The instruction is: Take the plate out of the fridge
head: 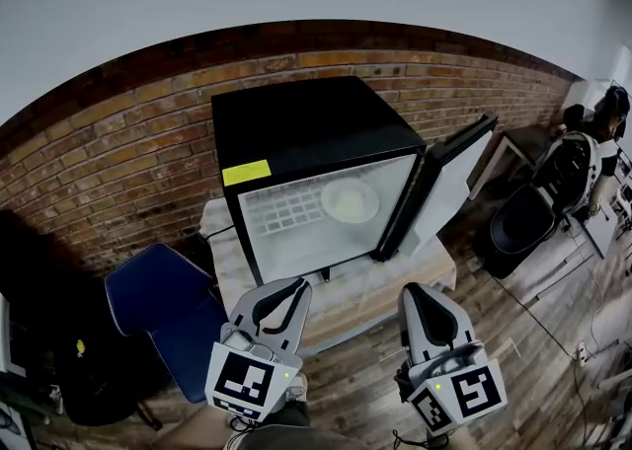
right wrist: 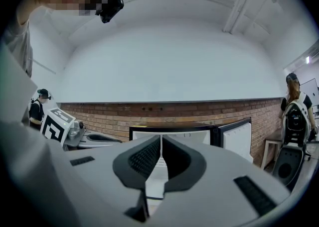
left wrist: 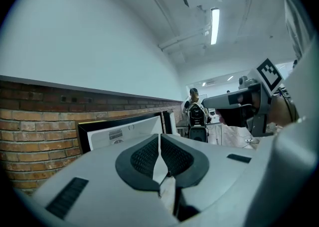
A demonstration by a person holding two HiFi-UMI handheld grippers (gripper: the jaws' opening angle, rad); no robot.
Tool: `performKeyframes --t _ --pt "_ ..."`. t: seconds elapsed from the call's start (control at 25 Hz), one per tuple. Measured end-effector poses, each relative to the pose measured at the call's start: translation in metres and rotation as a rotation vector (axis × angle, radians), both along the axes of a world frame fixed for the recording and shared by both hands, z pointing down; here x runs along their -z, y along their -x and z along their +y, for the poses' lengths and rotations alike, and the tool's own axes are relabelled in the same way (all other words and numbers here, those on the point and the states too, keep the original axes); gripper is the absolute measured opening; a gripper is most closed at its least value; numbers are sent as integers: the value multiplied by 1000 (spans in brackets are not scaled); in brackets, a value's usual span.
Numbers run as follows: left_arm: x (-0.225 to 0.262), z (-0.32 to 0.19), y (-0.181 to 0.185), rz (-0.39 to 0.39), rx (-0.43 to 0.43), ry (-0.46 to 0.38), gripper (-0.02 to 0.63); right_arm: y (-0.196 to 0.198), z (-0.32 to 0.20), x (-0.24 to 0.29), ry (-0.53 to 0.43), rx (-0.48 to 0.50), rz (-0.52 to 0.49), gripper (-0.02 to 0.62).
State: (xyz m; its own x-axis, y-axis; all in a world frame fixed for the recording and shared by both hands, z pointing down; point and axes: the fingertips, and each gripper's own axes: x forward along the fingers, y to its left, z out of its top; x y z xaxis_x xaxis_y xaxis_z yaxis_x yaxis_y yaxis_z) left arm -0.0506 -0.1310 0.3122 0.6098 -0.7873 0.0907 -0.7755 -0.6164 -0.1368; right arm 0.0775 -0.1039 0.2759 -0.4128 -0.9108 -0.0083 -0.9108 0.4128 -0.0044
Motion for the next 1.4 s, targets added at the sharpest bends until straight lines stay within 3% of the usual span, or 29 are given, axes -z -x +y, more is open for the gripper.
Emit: performKeyframes --t 0.64,1.0,1.4 --pt "-13 -95 4 -15 -82 2 26 18 -98 -16 42 -52 6 34" --pt "-17 -111 -7 -9 -71 21 26 6 -119 -23 76 -51 27 34" --pt "-19 -124 -23 -9 -31 30 26 -15 -142 -32 111 -31 -25 35"
